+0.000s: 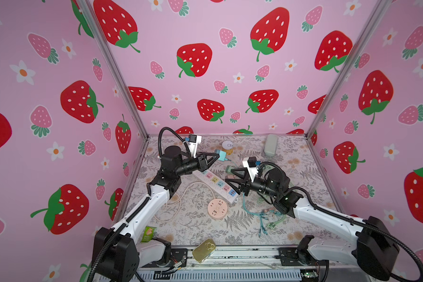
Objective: Insert the plug
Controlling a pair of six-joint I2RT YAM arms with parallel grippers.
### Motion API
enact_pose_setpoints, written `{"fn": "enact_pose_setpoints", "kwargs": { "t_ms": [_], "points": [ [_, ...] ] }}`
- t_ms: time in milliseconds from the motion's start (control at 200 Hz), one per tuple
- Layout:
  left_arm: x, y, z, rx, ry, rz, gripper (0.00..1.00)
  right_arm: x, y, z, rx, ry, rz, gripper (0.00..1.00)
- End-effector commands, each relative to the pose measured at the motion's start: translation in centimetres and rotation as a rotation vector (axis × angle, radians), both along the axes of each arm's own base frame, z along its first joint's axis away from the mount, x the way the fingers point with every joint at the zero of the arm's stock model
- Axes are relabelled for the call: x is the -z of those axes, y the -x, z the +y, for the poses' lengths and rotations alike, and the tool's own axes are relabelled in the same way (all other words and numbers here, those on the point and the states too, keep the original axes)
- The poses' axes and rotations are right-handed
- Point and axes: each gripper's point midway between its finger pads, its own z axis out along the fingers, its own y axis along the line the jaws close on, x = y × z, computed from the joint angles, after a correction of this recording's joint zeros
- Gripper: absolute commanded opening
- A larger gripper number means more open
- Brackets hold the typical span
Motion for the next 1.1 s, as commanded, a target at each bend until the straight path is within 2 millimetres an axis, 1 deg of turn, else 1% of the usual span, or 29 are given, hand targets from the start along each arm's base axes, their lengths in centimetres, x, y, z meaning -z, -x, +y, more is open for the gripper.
{"fn": "enact_pose_setpoints", "kwargs": {
  "t_ms": [0,275,360,450,575,705,870,985,1095],
  "points": [
    [-3.3,0.7,-0.1,0.005,0.08,-0.106,0.0,-2.1,0.1,0.5,-0.033,-0.093,0.008,0.69],
    [-4.6,1.6,-0.8,0.019,0.178,-0.155,0.0,-3.3,-0.5,0.8,-0.032,-0.205,0.058,0.69],
    [-4.9,1.9,-1.0,0.026,0.197,-0.169,0.0,-3.7,-0.6,0.9,-0.039,-0.225,0.058,0.65],
    [-5.1,2.3,-1.4,0.041,0.204,-0.182,0.0,-4.2,-0.5,0.6,-0.051,-0.26,0.062,0.64],
    [-5.6,2.8,-1.4,0.047,0.23,-0.21,0.0,-5.2,-0.8,-0.4,-0.065,-0.336,0.086,0.62],
    [-5.5,3.1,-1.6,0.053,0.248,-0.22,0.0,-5.8,-1.1,-1.1,-0.086,-0.392,0.109,0.6],
    [-5.5,3.8,-2.2,0.083,0.265,-0.239,0.0,-6.4,-1.4,-1.0,-0.106,-0.429,0.123,0.58],
    [-5.8,4.3,-2.2,0.091,0.289,-0.262,0.0,-6.7,-1.7,-0.9,-0.117,-0.46,0.135,0.58],
    [-5.7,4.4,-2.3,0.096,0.289,-0.262,0.0,-7.2,-1.8,-1.1,-0.13,-0.494,0.136,0.58]
  ]
}}
